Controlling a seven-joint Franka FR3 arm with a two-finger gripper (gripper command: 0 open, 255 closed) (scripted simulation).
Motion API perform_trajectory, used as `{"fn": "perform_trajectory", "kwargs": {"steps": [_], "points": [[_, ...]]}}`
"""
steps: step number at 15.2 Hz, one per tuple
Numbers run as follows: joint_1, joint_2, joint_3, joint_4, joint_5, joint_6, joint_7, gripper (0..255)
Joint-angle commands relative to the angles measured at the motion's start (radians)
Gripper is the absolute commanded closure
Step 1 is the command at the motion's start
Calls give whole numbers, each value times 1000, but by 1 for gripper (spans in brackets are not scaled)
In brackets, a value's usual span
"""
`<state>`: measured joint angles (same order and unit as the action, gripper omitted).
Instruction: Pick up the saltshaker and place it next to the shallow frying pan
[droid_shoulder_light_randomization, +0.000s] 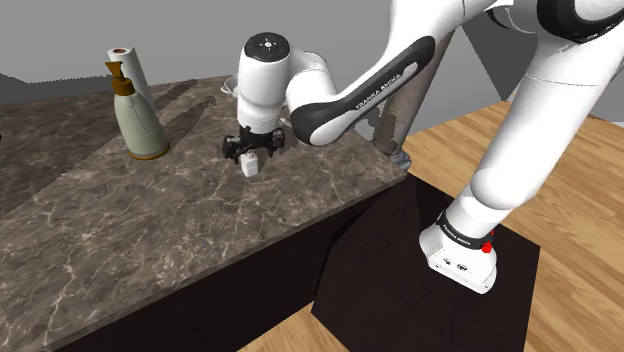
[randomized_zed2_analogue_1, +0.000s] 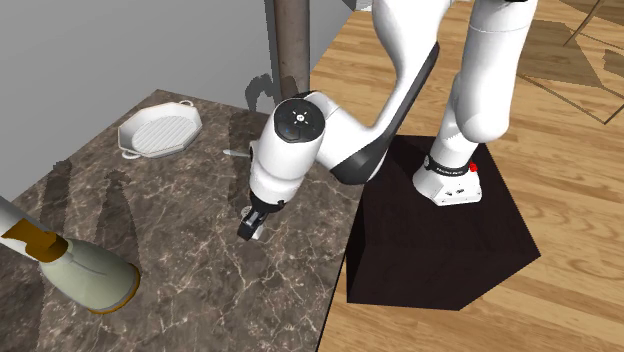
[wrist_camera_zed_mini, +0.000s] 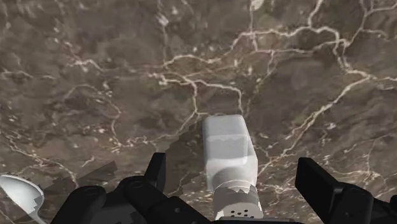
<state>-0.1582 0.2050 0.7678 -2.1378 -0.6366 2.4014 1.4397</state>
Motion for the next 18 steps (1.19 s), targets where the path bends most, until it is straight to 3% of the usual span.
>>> {"fn": "perform_trajectory", "kwargs": {"steps": [1, 7, 14, 15, 18], "points": [[20, 44, -19, 17, -55, 4, 42, 0], [45, 116, -62, 32, -140, 32, 94, 0], [45, 116, -62, 32, -140, 32, 94, 0], [45, 116, -62, 32, -140, 32, 94, 255], [45, 116, -62, 32, -140, 32, 94, 255]]}}
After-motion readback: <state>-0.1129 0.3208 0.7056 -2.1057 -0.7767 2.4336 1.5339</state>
